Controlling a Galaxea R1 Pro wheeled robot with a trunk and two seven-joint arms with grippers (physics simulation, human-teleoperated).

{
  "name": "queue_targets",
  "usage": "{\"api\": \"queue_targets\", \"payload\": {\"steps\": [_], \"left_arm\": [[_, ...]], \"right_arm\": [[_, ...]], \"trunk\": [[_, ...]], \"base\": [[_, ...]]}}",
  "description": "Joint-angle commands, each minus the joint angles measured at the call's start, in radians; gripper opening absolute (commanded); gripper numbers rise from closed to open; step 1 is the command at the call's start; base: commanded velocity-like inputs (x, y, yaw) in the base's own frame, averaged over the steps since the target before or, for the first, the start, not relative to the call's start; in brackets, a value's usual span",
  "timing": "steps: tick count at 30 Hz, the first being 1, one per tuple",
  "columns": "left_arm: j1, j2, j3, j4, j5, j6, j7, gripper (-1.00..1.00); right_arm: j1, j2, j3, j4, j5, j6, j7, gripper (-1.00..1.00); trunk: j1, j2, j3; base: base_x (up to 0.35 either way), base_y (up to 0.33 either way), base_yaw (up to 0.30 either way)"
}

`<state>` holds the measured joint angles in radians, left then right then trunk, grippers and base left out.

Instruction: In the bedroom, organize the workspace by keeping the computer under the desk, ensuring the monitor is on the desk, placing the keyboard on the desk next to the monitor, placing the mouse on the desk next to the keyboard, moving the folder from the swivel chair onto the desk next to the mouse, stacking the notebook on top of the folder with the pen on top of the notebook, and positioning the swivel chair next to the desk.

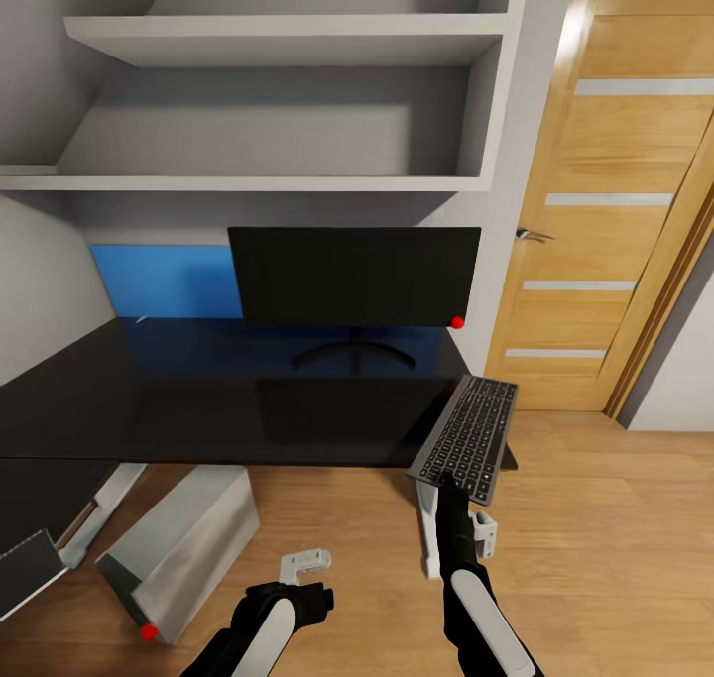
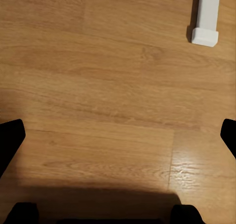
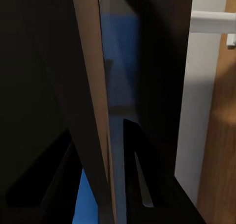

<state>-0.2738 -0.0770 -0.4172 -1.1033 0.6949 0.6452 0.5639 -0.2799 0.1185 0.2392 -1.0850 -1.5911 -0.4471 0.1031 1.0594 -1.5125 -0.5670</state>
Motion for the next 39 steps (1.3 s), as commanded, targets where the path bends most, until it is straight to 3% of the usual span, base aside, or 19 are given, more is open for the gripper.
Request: {"api": "queue_targets", "payload": {"steps": [1,30,31,39], "left_arm": [[-0.001,0.000,-0.002,-0.001,0.011,0.001,0.010,1.00],[-0.001,0.001,-0.002,-0.001,0.012,0.002,0.010,1.00],[-0.001,0.001,-0.002,-0.001,0.012,0.002,0.010,1.00],[-0.001,0.001,-0.002,-0.001,0.012,0.001,0.010,1.00]], "right_arm": [[-0.001,0.000,0.002,0.000,-0.010,-0.005,0.007,-1.00],[-0.001,-0.002,0.003,0.000,-0.009,-0.004,0.006,-1.00],[-0.001,-0.002,0.003,0.000,-0.009,-0.004,0.006,1.00],[-0.001,-0.002,0.003,0.000,-0.007,-0.005,0.006,1.00]], "trunk": [[0.000,-0.001,-0.001],[0.000,-0.001,-0.001],[0.000,-0.001,-0.001],[0.000,-0.001,-0.001]], "base": [[0.108,-0.072,0.000],[0.006,-0.004,0.000],[0.000,0.000,0.000],[0.000,0.000,0.000]]}}
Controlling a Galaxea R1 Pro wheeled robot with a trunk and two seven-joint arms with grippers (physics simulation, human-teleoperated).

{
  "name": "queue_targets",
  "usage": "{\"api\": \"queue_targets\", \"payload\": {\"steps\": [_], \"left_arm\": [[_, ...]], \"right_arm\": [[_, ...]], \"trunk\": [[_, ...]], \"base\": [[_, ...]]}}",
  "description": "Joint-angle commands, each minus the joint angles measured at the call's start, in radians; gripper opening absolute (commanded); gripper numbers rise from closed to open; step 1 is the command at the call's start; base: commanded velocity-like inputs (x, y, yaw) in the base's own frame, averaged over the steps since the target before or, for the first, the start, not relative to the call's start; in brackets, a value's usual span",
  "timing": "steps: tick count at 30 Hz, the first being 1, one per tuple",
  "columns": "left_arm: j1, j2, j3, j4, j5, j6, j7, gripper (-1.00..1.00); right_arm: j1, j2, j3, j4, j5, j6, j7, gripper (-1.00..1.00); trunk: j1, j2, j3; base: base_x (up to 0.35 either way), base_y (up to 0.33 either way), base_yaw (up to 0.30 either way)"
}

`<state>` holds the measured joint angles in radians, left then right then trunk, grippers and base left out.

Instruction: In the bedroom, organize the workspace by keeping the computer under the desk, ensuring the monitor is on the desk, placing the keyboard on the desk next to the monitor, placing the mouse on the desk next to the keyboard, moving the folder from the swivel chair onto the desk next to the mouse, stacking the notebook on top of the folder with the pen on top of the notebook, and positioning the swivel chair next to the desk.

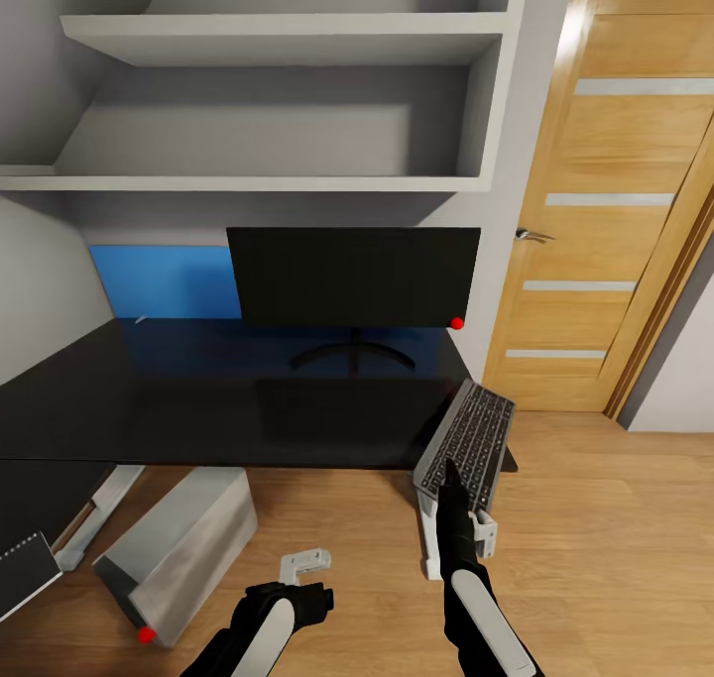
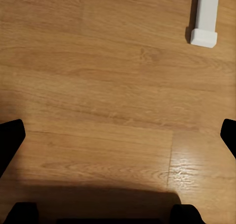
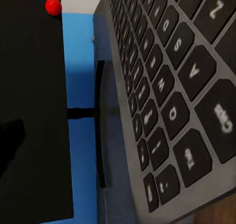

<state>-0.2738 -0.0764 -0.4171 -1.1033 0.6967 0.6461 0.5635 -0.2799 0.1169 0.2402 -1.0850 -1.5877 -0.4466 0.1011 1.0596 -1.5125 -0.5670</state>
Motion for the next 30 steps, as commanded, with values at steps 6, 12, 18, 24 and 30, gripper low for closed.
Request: {"api": "queue_targets", "payload": {"steps": [6,12,18,24,30], "left_arm": [[-0.001,0.001,-0.002,-0.001,0.010,0.001,0.010,1.00],[-0.001,0.001,-0.002,-0.001,0.009,0.001,0.010,1.00],[-0.001,0.001,0.000,-0.001,0.009,0.000,0.010,1.00],[-0.001,0.002,0.000,-0.001,0.008,0.000,0.011,1.00],[-0.001,0.002,-0.001,-0.001,0.007,0.000,0.010,1.00]], "right_arm": [[-0.001,0.000,0.002,0.001,-0.011,-0.006,0.008,1.00],[-0.001,0.000,0.002,0.001,-0.011,-0.005,0.008,1.00],[-0.001,0.001,0.002,0.029,-0.013,-0.002,0.008,1.00],[-0.001,0.001,0.002,0.042,-0.015,0.004,-0.014,1.00],[-0.001,0.001,0.002,0.048,-0.016,0.008,-0.049,1.00]], "trunk": [[0.000,-0.001,-0.001],[0.000,-0.001,-0.001],[0.000,-0.001,-0.001],[0.000,-0.001,-0.001],[0.000,-0.001,-0.001]], "base": [[0.000,0.000,0.000],[0.000,0.000,0.000],[0.000,0.000,0.000],[0.000,0.000,0.000],[0.000,0.000,0.000]]}}
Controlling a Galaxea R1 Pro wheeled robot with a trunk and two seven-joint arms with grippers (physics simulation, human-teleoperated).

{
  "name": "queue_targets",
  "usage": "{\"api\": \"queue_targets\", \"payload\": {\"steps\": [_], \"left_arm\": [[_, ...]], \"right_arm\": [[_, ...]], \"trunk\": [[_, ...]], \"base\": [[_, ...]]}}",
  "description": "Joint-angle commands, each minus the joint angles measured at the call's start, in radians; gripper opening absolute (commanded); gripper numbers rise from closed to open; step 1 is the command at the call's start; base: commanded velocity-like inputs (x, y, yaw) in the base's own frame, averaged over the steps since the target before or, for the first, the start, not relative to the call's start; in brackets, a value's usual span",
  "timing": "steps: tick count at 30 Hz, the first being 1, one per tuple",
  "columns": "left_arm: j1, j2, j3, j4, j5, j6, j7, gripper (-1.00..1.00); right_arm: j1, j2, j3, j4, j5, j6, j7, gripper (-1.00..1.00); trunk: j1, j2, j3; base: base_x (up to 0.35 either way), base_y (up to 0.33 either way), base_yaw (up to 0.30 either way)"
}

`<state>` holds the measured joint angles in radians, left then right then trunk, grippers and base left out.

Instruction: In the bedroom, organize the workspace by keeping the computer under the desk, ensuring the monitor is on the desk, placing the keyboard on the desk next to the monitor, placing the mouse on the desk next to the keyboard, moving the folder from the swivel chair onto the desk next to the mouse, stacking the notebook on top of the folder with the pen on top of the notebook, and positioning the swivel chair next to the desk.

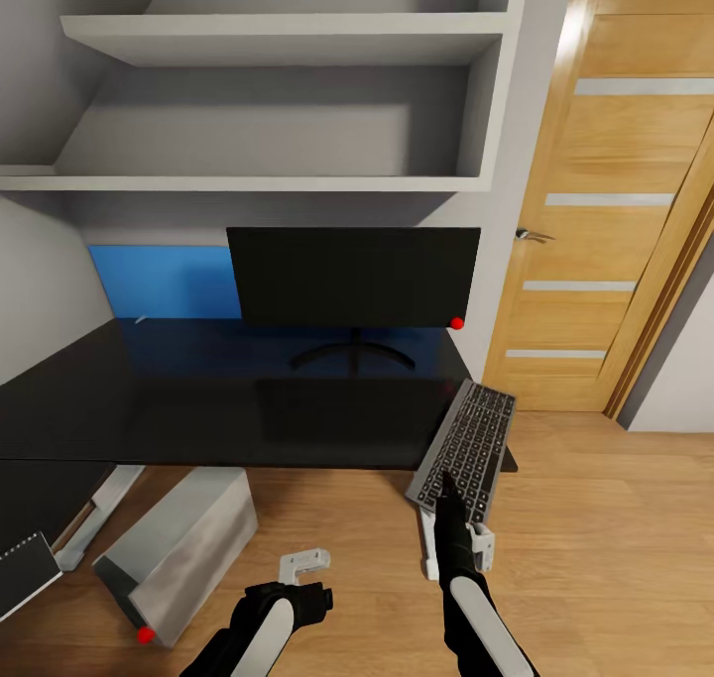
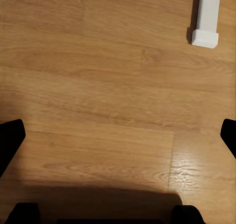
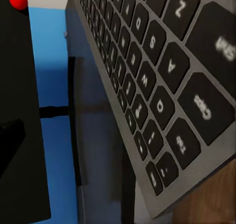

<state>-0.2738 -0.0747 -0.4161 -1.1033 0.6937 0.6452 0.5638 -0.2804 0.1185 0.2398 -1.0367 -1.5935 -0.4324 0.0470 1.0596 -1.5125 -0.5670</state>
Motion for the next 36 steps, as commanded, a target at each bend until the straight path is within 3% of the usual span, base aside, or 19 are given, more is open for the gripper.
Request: {"api": "queue_targets", "payload": {"steps": [1,5,22,36], "left_arm": [[-0.001,0.001,-0.002,-0.001,0.010,0.001,0.009,1.00],[-0.001,0.001,-0.002,-0.002,0.010,0.001,0.009,1.00],[-0.001,0.003,-0.001,-0.008,0.010,0.001,0.007,1.00],[-0.001,0.006,0.003,-0.007,0.010,0.002,0.005,1.00]], "right_arm": [[-0.001,0.000,0.003,0.001,-0.011,-0.006,0.001,1.00],[0.000,0.000,0.003,0.002,-0.014,-0.004,-0.005,1.00],[0.000,0.001,0.003,0.004,-0.020,0.019,-0.145,1.00],[-0.001,0.000,-0.004,0.009,-0.019,0.018,-0.151,1.00]], "trunk": [[0.000,-0.001,-0.001],[0.000,-0.001,-0.001],[0.000,-0.001,-0.001],[0.000,-0.001,-0.001]], "base": [[0.000,0.000,0.000],[0.000,0.000,0.000],[0.000,0.000,0.000],[0.000,0.000,0.000]]}}
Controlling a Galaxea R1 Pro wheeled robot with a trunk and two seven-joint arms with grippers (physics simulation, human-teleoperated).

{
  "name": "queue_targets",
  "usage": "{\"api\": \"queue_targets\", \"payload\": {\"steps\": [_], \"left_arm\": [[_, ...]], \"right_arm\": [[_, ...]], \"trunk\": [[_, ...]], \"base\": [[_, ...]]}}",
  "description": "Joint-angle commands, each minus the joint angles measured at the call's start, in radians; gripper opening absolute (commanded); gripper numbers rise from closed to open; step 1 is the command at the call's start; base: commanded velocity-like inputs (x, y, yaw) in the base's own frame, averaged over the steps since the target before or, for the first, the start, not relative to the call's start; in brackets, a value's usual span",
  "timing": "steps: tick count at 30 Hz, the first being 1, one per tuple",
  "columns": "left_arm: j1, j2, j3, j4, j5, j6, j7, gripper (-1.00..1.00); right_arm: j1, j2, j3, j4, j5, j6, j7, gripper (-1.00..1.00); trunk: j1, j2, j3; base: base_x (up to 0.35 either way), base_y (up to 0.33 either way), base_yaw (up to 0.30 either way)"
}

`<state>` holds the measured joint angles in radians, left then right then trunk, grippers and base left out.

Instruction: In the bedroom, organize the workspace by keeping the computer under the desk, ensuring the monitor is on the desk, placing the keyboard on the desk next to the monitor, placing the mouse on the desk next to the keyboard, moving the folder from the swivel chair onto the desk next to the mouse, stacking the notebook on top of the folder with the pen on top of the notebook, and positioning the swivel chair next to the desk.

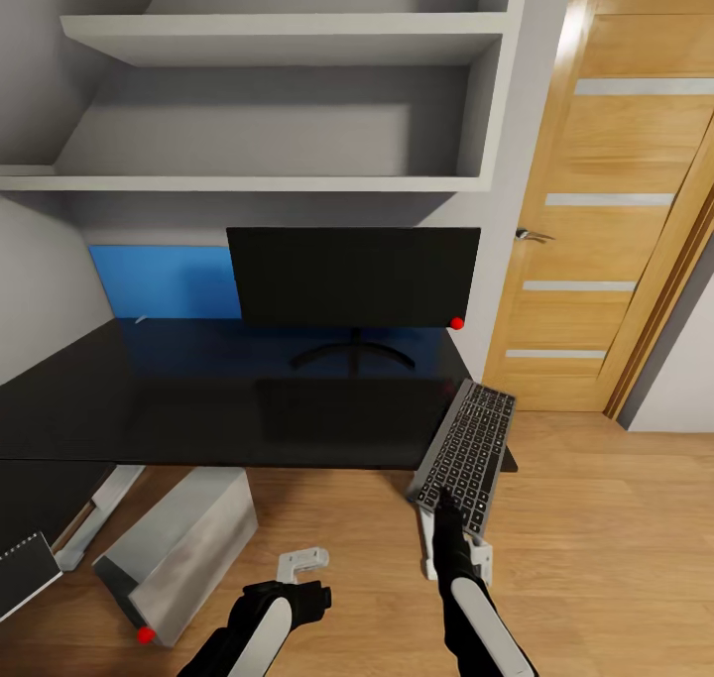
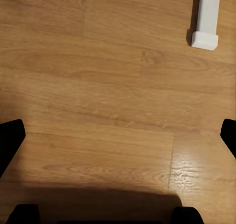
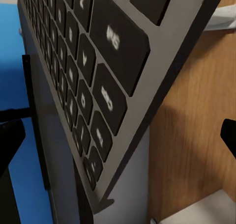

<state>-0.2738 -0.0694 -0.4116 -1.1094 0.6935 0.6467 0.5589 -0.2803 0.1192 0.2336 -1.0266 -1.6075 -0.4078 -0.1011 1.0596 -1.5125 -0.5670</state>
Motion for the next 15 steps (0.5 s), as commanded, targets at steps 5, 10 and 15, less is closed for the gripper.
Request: {"api": "queue_targets", "payload": {"steps": [5,10,15], "left_arm": [[-0.001,-0.001,-0.004,-0.001,0.011,0.001,0.009,1.00],[-0.001,-0.001,-0.004,0.000,0.010,0.001,0.011,1.00],[-0.001,-0.001,-0.004,0.001,0.009,0.001,0.013,1.00]], "right_arm": [[0.000,-0.001,-0.012,-0.001,-0.005,-0.006,-0.002,1.00],[-0.001,-0.001,-0.013,-0.001,-0.004,-0.007,-0.001,1.00],[-0.001,-0.001,-0.013,-0.001,-0.003,-0.008,0.000,1.00]], "trunk": [[0.000,-0.001,-0.001],[0.000,-0.001,-0.001],[0.000,-0.001,-0.001]], "base": [[0.000,0.000,0.000],[0.000,0.000,0.000],[0.000,0.000,0.000]]}}
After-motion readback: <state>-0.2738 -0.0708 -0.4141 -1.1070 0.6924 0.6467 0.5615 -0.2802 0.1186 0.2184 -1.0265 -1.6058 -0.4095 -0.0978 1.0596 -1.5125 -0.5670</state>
